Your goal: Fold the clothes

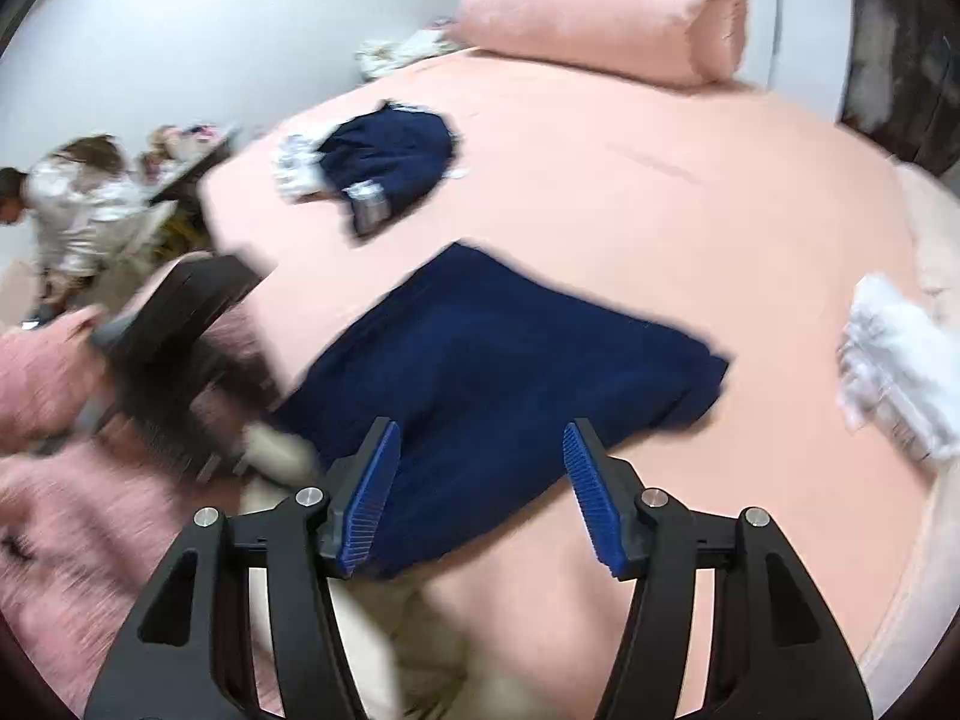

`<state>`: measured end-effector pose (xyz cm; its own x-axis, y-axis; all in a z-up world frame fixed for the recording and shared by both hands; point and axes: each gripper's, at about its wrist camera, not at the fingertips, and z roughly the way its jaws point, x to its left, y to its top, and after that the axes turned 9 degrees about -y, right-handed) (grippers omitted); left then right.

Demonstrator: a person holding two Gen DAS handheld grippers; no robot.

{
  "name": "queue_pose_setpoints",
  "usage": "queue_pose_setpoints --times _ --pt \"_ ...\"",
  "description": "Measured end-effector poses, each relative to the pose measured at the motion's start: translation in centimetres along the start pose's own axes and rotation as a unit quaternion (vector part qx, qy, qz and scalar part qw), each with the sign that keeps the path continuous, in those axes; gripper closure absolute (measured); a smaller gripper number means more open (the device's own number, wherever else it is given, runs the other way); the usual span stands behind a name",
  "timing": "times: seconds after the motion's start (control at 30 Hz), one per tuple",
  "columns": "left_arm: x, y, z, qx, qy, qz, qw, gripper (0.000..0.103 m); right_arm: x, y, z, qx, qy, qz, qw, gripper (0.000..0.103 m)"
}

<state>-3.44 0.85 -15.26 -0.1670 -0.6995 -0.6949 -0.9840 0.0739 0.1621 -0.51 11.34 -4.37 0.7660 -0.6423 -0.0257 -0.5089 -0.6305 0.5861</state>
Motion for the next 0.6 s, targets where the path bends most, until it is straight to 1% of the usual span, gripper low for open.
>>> queue_pose_setpoints --times 0.07,0.1,0.13,0.2,0.27,0.33,0.4,0.5,0.6 --pt "-0.6 0.1 0.7 0.001 -0.006 -0.003 1.0000 0.047 0.8 0.8 3.5 0.017 -0.009 -0.012 1.000 0.044" --pt "0.0 -1.6 -0.2 0.005 -0.010 0.006 0.9999 0.047 1.3 0.7 4.7 0.025 -0.007 -0.012 1.000 0.044" --pt "0.3 -2.7 -0.8 0.003 -0.010 0.014 0.9998 0.047 1.7 0.7 6.1 0.033 -0.004 -0.009 0.999 0.045" --pt "0.2 -2.6 -1.2 -0.004 -0.003 0.018 0.9998 0.047 1.6 0.9 8.5 0.041 0.009 0.001 0.999 0.045" --pt "0.6 -2.6 -1.7 -0.007 -0.005 0.019 0.9998 0.047 1.4 0.8 10.5 0.056 0.006 0.001 0.998 0.047" --pt "0.9 -2.8 -2.6 -0.016 -0.013 0.023 0.9995 0.047 0.4 -0.2 12.2 0.082 -0.005 0.006 0.997 0.047" --pt "0.6 -2.9 -4.3 -0.042 -0.014 0.038 0.9983 0.048 -0.4 -1.3 12.9 0.086 -0.011 0.009 0.996 0.047" --pt "-0.4 -2.5 -7.0 -0.087 -0.020 0.066 0.9938 0.048 -0.9 -2.3 12.5 0.067 -0.006 0.022 0.998 0.047" --pt "-1.6 -1.2 -8.6 -0.108 -0.018 0.092 0.9897 0.049 -0.9 -2.6 12.7 0.058 -0.004 0.028 0.998 0.046"
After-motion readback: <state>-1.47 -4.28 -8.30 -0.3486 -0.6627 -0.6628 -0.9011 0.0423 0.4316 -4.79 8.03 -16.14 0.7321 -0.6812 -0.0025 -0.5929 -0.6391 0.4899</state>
